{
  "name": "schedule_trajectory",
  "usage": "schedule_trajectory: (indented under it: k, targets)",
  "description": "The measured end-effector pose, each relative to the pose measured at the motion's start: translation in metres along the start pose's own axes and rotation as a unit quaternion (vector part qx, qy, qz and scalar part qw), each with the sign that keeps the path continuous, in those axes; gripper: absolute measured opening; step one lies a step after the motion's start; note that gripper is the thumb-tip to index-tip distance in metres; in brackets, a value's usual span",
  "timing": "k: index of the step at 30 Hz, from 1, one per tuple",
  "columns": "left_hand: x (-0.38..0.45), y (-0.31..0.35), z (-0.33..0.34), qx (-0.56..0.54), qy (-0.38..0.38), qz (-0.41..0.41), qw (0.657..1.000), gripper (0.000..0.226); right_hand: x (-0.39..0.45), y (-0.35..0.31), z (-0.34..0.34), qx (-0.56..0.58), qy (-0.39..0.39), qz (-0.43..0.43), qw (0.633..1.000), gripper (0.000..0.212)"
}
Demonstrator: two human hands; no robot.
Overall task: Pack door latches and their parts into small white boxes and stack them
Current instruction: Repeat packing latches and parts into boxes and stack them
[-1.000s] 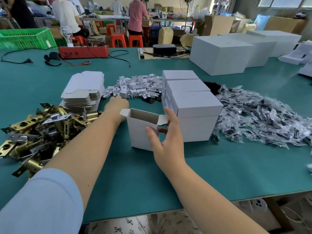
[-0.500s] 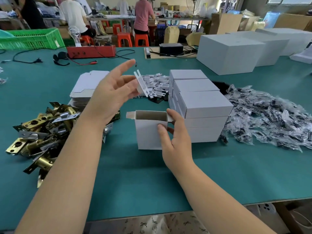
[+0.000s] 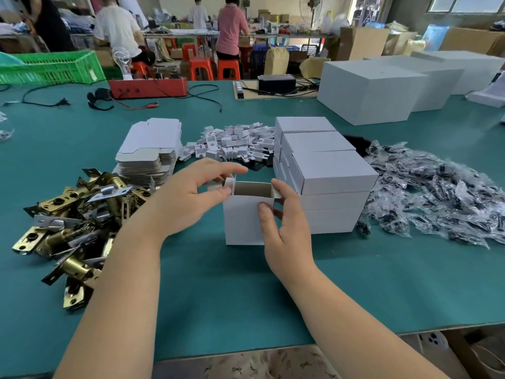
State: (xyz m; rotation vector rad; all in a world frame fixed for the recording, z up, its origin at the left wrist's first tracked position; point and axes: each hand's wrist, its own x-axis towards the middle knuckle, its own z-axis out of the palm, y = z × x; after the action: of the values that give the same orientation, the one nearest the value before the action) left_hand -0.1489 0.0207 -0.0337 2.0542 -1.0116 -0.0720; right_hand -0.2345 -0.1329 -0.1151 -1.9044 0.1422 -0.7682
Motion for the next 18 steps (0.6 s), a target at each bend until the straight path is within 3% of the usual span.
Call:
schedule_trajectory:
  k: [5,11,14,18]
  targets:
    - [0.002,-0.012,0.018,-0.015,0.019,-0.003,1.000,0.013,0.000,0.000,-0.001,0.000,-0.006,0.006,1.000,0.049]
    - [0.001,-0.025,0.034,-0.051,0.097,0.026,0.994,0.023,-0.003,-0.002,-0.004,0.009,0.004,0.005,1.000,0.047]
    - [0.003,-0.026,0.046,-0.098,0.138,0.035,0.985,0.027,-0.001,-0.011,-0.014,0.013,0.100,-0.074,0.992,0.032]
    - [0.003,-0.024,0.051,-0.147,0.132,0.029,0.980,0.022,0.021,-0.013,-0.061,0.009,0.257,-0.163,0.952,0.017]
